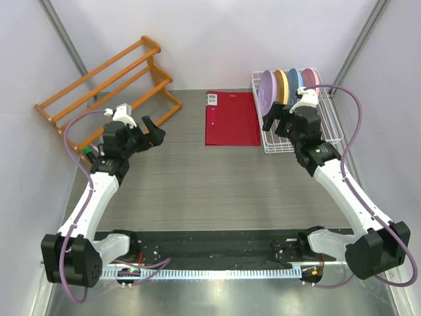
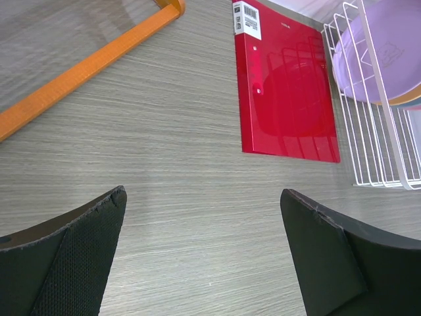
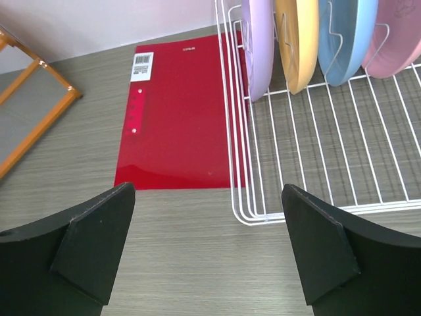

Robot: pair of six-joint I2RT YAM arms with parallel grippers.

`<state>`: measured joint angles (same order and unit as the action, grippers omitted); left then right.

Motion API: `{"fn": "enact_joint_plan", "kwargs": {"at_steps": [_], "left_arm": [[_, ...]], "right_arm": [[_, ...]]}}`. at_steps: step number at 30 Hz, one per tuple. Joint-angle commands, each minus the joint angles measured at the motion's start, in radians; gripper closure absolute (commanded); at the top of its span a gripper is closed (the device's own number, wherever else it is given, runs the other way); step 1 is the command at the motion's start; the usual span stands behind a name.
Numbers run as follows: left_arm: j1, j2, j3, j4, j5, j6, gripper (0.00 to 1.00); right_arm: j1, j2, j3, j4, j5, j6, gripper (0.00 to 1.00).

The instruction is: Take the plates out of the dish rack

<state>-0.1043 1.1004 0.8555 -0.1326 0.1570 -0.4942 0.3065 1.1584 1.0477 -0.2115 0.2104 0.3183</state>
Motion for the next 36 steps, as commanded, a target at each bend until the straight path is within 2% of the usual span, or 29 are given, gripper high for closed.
{"fn": "enact_joint_plan", "kwargs": {"at_steps": [1,4,5,6,8,9,10,11,12,15,22,26,27,36], "left_arm": [[0.003,-0.001,0.049,-0.004,-0.001,-0.017,0.01],[0.002,0.013,0.063,-0.007,-0.016,-0.035,0.01],[0.002,0.016,0.066,-0.012,-0.019,-0.038,0.00],[0.003,0.022,0.068,-0.010,-0.020,-0.038,0.01],[0.002,0.041,0.071,-0.002,-0.002,-0.038,0.01],[0.002,0.052,0.073,0.001,0.010,-0.034,0.00],[0.003,0.062,0.083,-0.004,0.022,-0.026,0.00],[0.003,0.081,0.088,-0.012,0.036,-0.023,0.01],[0.002,0.090,0.088,-0.006,0.044,-0.023,0.01],[0.003,0.105,0.073,0.039,0.053,-0.029,0.01],[0.002,0.090,0.025,0.102,-0.056,-0.017,0.01],[-0.005,0.079,0.010,0.106,-0.112,0.000,0.00],[-0.006,0.079,0.004,0.106,-0.120,0.003,0.00],[-0.009,0.085,-0.007,0.097,-0.116,0.016,0.01]], "right_arm": [[0.002,-0.032,0.029,0.064,-0.028,0.039,0.00],[0.002,-0.086,-0.009,0.139,-0.241,-0.025,0.00],[0.000,-0.103,-0.030,0.165,-0.246,-0.009,0.00],[0.000,-0.118,-0.101,0.275,-0.259,0.004,0.00],[0.000,-0.144,-0.175,0.381,-0.230,0.048,0.00],[0.000,-0.140,-0.236,0.502,-0.221,0.050,0.00],[0.000,-0.106,-0.230,0.509,-0.180,0.045,0.00],[0.000,-0.073,-0.200,0.479,-0.142,0.032,0.00],[0.000,-0.022,-0.089,0.365,-0.114,-0.013,0.00],[0.005,0.160,0.139,0.182,-0.027,-0.103,0.00],[0.005,0.432,0.431,0.101,0.135,-0.203,0.01],[0.005,0.602,0.670,-0.017,0.193,-0.245,0.09],[0.005,0.653,0.696,-0.026,0.192,-0.254,0.16],[0.003,0.825,0.879,-0.094,0.308,-0.297,0.28]]}}
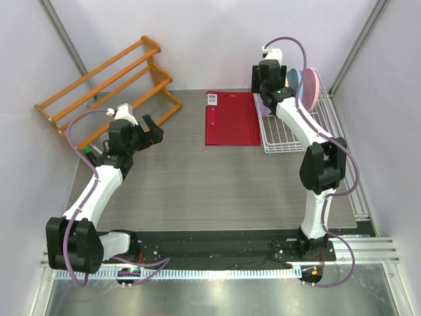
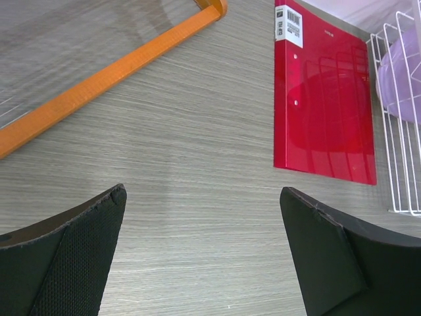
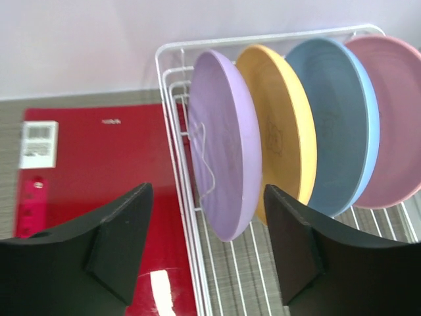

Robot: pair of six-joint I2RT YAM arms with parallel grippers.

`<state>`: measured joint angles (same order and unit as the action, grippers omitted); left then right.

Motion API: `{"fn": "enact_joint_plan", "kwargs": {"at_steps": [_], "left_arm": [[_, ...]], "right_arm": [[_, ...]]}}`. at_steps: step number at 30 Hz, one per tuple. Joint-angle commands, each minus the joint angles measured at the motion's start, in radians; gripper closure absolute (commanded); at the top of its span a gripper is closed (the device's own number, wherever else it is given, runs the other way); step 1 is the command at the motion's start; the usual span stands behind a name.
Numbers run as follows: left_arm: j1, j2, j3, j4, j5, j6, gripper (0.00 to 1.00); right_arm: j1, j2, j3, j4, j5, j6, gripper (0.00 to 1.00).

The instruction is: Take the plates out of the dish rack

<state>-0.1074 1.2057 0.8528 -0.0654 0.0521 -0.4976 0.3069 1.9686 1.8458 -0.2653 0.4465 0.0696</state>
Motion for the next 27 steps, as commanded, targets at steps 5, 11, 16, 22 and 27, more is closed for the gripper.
{"fn": "enact_joint_plan", "kwargs": {"at_steps": [5,11,16,22,27], "left_arm": [[-0.005,-0.020,-0.008,0.024,-0.003,0.019,0.01],[-0.005,-0.034,-0.021,0.024,-0.008,0.019,0.01],[-0.005,-0.035,-0.029,0.013,-0.018,0.025,0.00],[-0.005,-0.035,-0.034,0.012,-0.024,0.025,0.00],[-0.005,-0.034,-0.034,0.012,-0.026,0.025,0.01]], "right_arm": [[0.003,0.068,0.121,-0.063,0.127,-0.063,0.31],[0.005,0.148,0.183,-0.081,0.189,-0.123,0.32],[0.005,0.196,0.220,-0.084,0.215,-0.142,0.34],[0.003,0.236,0.254,-0.084,0.257,-0.160,0.44],[0.006,0.251,0.260,-0.089,0.290,-0.182,0.66]]}}
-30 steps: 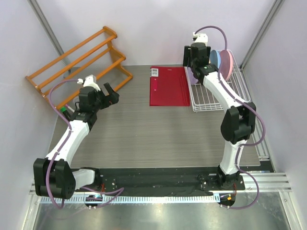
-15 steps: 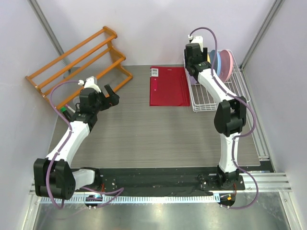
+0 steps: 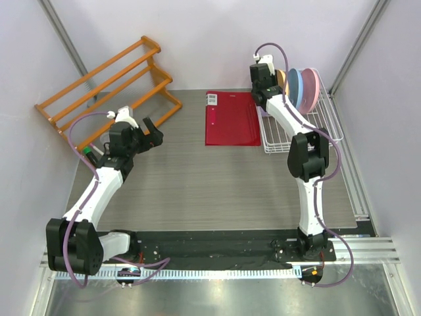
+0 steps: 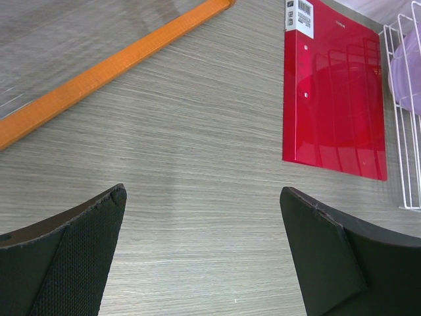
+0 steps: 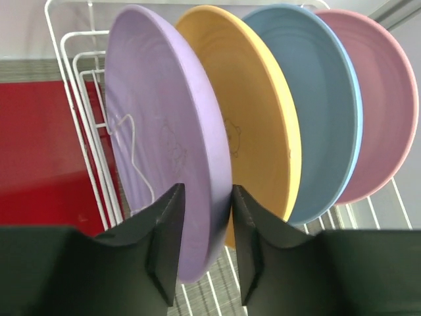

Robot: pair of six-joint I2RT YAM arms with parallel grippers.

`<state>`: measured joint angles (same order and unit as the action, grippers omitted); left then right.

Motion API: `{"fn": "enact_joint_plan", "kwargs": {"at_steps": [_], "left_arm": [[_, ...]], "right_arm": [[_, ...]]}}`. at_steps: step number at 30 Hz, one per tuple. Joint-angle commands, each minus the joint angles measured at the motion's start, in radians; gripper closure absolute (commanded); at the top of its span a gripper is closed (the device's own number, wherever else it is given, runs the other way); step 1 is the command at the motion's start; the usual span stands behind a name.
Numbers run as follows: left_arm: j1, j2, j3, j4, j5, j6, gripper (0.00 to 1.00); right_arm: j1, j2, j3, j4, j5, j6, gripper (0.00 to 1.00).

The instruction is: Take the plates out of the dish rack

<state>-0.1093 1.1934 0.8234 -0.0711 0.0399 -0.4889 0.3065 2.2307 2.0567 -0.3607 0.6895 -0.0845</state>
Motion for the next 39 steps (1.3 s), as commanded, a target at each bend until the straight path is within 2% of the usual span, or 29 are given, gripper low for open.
{"fn": "enact_joint_plan", "kwargs": {"at_steps": [1,4,5,6,9,13,18,24,26,29,32,39], "left_arm": [[-0.004,-0.021,-0.006,0.017,-0.015,0.018,0.00],[-0.003,-0.020,-0.004,0.019,-0.015,0.016,0.01],[-0.003,-0.018,-0.004,0.016,-0.014,0.016,0.00],[-0.003,-0.018,-0.004,0.017,-0.014,0.016,0.00],[-0.003,-0.017,-0.007,0.019,-0.015,0.016,0.00],[-0.003,-0.011,-0.009,0.014,-0.024,0.016,0.00],[-0.003,0.003,0.000,0.007,-0.028,0.013,0.00],[-0.004,0.023,0.008,0.005,-0.012,0.004,0.01],[-0.004,0.028,0.011,0.002,-0.003,0.007,0.01],[-0.004,0.023,0.010,0.005,0.008,-0.008,0.01],[-0.006,0.012,0.002,0.031,0.040,-0.020,0.01],[-0.026,0.005,-0.009,0.092,0.110,-0.066,0.01]], "right_arm": [[0.003,-0.014,0.043,0.008,0.045,-0.023,0.68],[0.006,-0.016,0.040,0.006,0.051,-0.026,0.82],[0.008,-0.017,0.045,0.008,0.053,-0.029,0.98],[0.008,-0.020,0.046,0.008,0.056,-0.031,0.99],[0.019,-0.029,0.052,0.028,0.097,-0.057,0.99],[0.051,-0.068,0.028,0.141,0.185,-0.145,0.99],[0.097,-0.072,0.017,0.290,0.341,-0.340,0.99],[0.117,-0.103,-0.027,0.460,0.424,-0.455,0.99],[0.121,-0.164,-0.073,0.482,0.414,-0.443,0.99],[0.140,-0.274,-0.107,0.375,0.358,-0.313,0.99],[0.170,-0.377,-0.171,0.367,0.338,-0.262,0.99],[0.232,-0.505,-0.266,0.186,0.295,-0.132,0.99]]}}
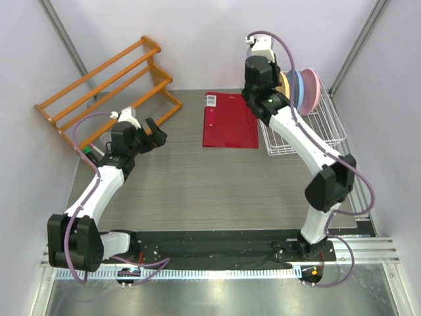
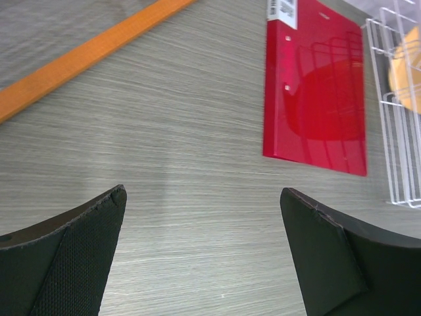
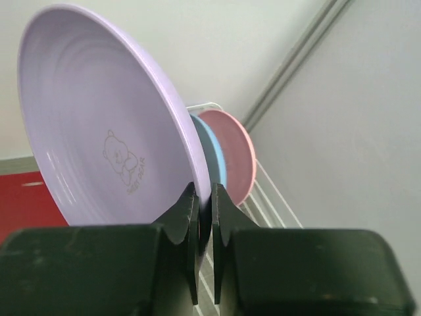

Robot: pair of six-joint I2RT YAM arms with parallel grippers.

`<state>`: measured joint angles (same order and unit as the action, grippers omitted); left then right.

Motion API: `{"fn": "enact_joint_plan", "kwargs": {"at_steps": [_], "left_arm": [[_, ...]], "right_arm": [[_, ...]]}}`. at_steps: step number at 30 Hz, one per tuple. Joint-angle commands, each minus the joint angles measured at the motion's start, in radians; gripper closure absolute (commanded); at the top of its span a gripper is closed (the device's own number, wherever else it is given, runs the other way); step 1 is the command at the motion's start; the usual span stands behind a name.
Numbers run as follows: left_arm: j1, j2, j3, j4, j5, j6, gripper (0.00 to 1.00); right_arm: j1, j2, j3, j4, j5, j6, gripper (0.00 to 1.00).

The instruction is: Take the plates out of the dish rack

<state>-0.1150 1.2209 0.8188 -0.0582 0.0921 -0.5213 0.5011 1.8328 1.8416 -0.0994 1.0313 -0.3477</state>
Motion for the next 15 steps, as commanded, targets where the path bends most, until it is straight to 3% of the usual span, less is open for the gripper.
{"fn": "enact_joint_plan", "kwargs": {"at_steps": [1,6,10,15], "left_arm": [[-0.026,-0.037,-0.012,0.090,0.072,-0.036,0.01],[-0.055,-0.057,-0.021,0.191,0.173,-0.072,0.01],[-0.109,-0.064,-0.023,0.238,0.201,-0.077,0.00],[-0.178,-0.058,-0.035,0.285,0.186,-0.078,0.01]], "right_arm": [[0.045,-0.130,-0.095,-0.124,-0.069,0.162,0.99],[0.060,-0.292,-0.241,-0.269,-0.443,0.482,0.99],[0.065,-0.420,-0.393,-0.278,-0.707,0.608,0.96],[0.070,-0.464,-0.496,-0.225,-0.944,0.716,0.96]]}}
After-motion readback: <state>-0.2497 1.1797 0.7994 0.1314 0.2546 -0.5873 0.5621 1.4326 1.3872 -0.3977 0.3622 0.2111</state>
